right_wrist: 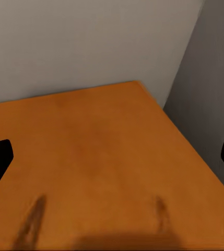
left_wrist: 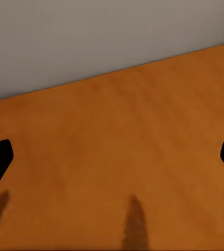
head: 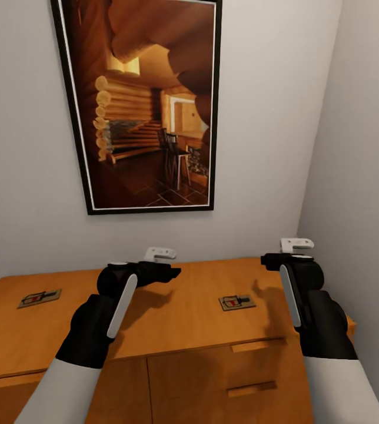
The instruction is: Take the four mousetraps from the cabinet in the bathroom and place them on the bathroom floor. Make sure all four end up on the same floor surface, and ensure that at least two of them are either under or directly next to the same bathroom sink.
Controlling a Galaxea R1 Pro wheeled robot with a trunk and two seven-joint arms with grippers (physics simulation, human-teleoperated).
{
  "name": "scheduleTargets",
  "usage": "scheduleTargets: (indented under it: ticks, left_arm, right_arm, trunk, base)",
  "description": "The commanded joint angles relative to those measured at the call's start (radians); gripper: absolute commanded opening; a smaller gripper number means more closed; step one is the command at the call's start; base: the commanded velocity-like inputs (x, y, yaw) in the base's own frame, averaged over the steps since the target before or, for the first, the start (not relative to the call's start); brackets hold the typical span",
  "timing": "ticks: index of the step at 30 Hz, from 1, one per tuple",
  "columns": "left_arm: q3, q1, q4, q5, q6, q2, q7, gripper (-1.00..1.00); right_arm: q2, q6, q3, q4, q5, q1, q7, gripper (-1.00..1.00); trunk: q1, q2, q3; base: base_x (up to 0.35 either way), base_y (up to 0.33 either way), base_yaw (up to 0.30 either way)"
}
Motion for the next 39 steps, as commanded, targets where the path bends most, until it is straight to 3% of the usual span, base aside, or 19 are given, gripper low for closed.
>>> scheduleTargets:
  ticks: [1,11,25,39]
  left_arm:
    - [-0.005,-0.001,-0.001,0.004,0.005,0.000,0.001,1.00]
    - [-0.025,-0.001,-0.001,0.004,0.009,0.000,0.001,1.00]
    - [-0.029,-0.001,-0.002,0.004,0.010,0.001,0.000,1.00]
    - [-0.031,-0.001,-0.003,0.005,0.009,0.008,-0.001,1.00]
  right_arm:
    - [0.001,0.005,0.004,-0.001,0.008,-0.001,0.004,1.00]
    - [0.000,0.005,0.044,-0.002,0.011,-0.001,0.005,1.00]
    - [-0.001,0.005,0.052,-0.002,0.010,-0.001,0.006,1.00]
    - [-0.001,0.005,0.054,-0.001,0.008,-0.001,0.006,1.00]
  trunk:
    - [0.000,-0.001,-0.001]
    - [0.000,-0.001,-0.001]
    - [0.000,-0.001,-0.001]
    - [0.000,-0.001,-0.001]
  base:
    - [0.000,0.000,-0.215]
    - [0.000,0.000,-0.261]
    - [0.000,0.000,-0.275]
    - [0.000,0.000,-0.058]
